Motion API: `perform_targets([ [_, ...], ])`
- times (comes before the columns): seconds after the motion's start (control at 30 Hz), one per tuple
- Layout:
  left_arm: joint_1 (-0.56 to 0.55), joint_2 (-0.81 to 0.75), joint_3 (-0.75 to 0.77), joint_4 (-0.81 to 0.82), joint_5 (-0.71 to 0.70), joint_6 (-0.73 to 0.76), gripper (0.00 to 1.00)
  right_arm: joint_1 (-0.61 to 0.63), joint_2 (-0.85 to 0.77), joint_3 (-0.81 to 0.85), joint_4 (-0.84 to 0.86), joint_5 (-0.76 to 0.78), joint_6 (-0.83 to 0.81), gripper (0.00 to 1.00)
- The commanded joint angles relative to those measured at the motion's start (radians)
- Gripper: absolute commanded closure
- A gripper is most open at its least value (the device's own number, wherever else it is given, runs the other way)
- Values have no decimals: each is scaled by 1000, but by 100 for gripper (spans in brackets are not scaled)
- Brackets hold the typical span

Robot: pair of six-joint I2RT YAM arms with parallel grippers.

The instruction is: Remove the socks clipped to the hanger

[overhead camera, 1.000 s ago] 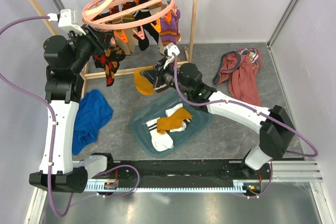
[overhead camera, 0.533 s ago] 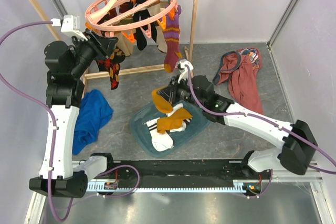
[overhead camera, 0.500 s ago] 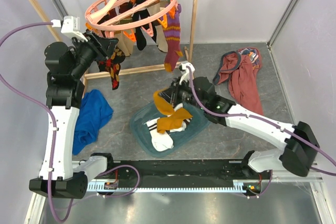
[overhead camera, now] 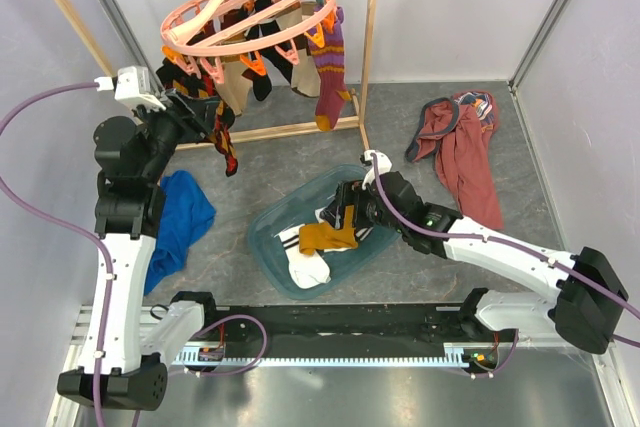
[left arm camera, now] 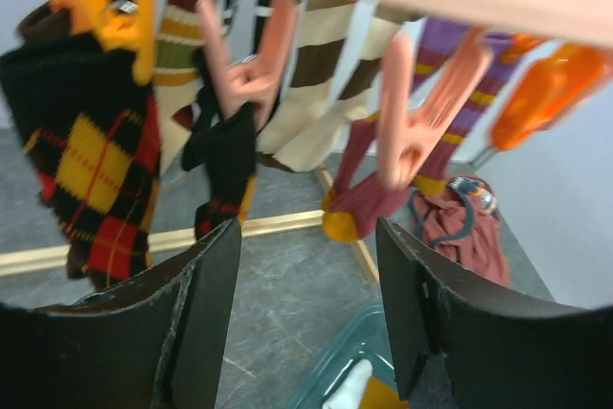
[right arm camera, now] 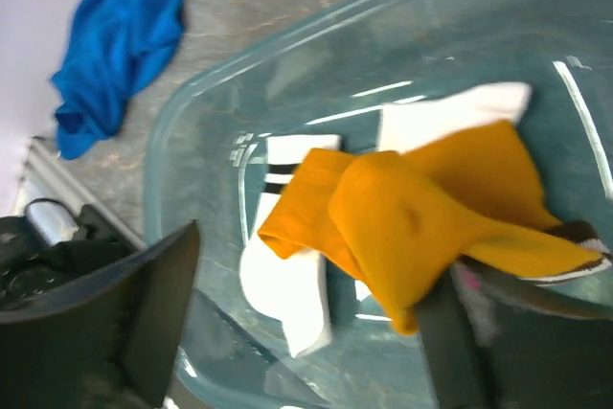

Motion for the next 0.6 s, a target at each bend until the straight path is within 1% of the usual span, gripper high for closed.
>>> perform_targets([
  [0.0,4,-19,-40,33,-128,53,33,3,-16,87,-128,111,-31,2],
  [0.1,4,-2,-46,32,-119,70,33,5,-32,98,-160,147,-37,2],
  [0.33,4,55,-34,54,-94,89,33,26,-30,164,-242,121,-64,2],
  [0.47,4,84,-22,56,-149,104,35,74,38,219,-269,47,-94,2],
  [0.5,4,89,-19,58,-162,107,36,94,59,234,-281,23,-126,2],
  [0.53,4,96,-19,56,-176,110,36,103,82,254,-300,7,-135,2],
  [0.57,4,98,-17,58,-189,118,36,112,134,297,-356,10,-147,2],
])
